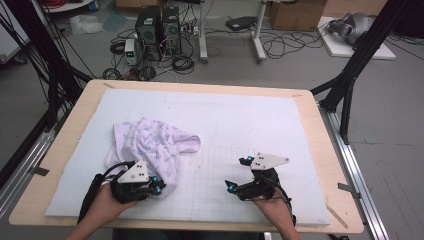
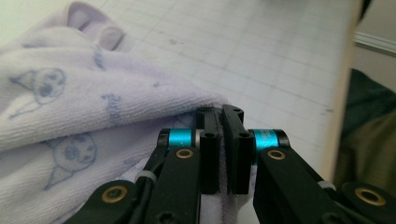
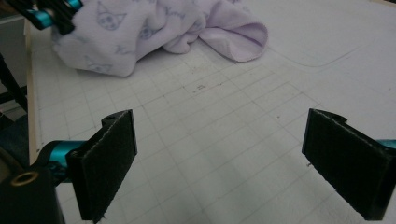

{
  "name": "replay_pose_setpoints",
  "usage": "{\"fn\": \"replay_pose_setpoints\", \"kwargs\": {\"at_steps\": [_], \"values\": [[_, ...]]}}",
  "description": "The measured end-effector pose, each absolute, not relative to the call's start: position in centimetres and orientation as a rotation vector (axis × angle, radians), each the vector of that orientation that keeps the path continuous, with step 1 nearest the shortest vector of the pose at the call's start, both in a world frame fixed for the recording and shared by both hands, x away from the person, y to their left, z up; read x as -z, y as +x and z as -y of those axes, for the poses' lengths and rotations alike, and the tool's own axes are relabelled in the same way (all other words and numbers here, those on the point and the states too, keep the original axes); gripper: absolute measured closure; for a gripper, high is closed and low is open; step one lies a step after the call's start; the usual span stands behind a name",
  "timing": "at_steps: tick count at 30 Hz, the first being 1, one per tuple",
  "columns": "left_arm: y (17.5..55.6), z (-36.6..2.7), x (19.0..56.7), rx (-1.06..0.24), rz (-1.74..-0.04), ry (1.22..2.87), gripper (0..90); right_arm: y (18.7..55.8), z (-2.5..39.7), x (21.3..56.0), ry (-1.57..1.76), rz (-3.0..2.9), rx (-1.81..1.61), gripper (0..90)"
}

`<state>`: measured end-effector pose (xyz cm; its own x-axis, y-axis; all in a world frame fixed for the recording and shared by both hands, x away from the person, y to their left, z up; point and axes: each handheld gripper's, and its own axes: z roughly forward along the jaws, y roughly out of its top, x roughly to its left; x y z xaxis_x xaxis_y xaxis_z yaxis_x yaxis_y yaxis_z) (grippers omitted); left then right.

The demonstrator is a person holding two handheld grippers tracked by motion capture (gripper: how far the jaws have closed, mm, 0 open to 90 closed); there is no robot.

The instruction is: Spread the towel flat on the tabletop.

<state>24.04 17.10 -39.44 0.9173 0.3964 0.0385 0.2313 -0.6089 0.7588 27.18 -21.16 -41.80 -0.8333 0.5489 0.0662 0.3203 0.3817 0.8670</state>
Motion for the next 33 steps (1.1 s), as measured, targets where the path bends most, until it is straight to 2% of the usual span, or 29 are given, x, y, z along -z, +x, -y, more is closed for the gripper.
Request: {"fn": "replay_pose_setpoints", "kwargs": {"at_steps": [6,7,9,10,11,12,13,15,20,24,26,28,29,30,31,33], "values": [[22.9,-18.9,39.1,-0.284,-0.459,2.238,83.4,27.4,20.1,41.6,0.744,-2.435,-1.430,9.4],[23.0,-19.2,39.1,-0.276,-0.469,2.226,73.4,27.6,19.4,41.5,0.718,-2.449,-1.423,9.4],[23.1,-19.7,39.0,-0.290,-0.500,2.205,61.3,27.9,18.5,41.2,0.685,-2.462,-1.416,10.2],[23.2,-19.9,38.9,-0.301,-0.513,2.196,57.1,28.1,18.1,41.1,0.672,-2.466,-1.418,10.2],[23.4,-20.1,38.8,-0.310,-0.524,2.190,57.1,28.1,18.1,41.1,0.672,-2.466,-1.418,10.2],[23.5,-20.3,38.7,-0.330,-0.542,2.179,48.3,28.6,17.0,40.9,0.646,-2.478,-1.410,10.2],[23.7,-20.5,38.5,-0.352,-0.558,2.174,46.2,29.0,16.5,40.8,0.639,-2.491,-1.404,10.5],[24.2,-21.2,38.3,-0.377,-0.588,2.154,43.7,29.8,15.6,40.6,0.605,-2.520,-1.410,16.5],[25.5,-22.8,38.4,-0.410,-0.650,2.148,43.9,31.2,13.9,40.2,0.579,-2.543,-1.427,18.8],[27.1,-23.5,40.3,-0.449,-0.721,2.192,45.6,32.7,12.1,40.2,0.548,-2.565,-1.437,23.6],[27.9,-23.9,41.6,-0.410,-0.755,2.210,51.8,33.6,10.4,40.7,0.523,-2.597,-1.407,26.0],[28.3,-24.0,42.6,-0.383,-0.769,2.221,54.2,33.9,9.9,41.0,0.517,-2.611,-1.405,28.0],[28.3,-24.0,42.8,-0.379,-0.764,2.225,56.8,34.1,9.4,41.1,0.508,-2.619,-1.399,28.8],[28.3,-23.9,42.9,-0.380,-0.757,2.228,63.1,34.5,8.2,41.4,0.491,-2.635,-1.396,29.7],[28.4,-23.9,42.8,-0.382,-0.752,2.234,63.1,34.5,8.2,41.4,0.491,-2.635,-1.396,29.7],[28.5,-23.8,42.6,-0.382,-0.746,2.246,69.4,34.9,7.0,41.7,0.468,-2.655,-1.404,32.1]]}}
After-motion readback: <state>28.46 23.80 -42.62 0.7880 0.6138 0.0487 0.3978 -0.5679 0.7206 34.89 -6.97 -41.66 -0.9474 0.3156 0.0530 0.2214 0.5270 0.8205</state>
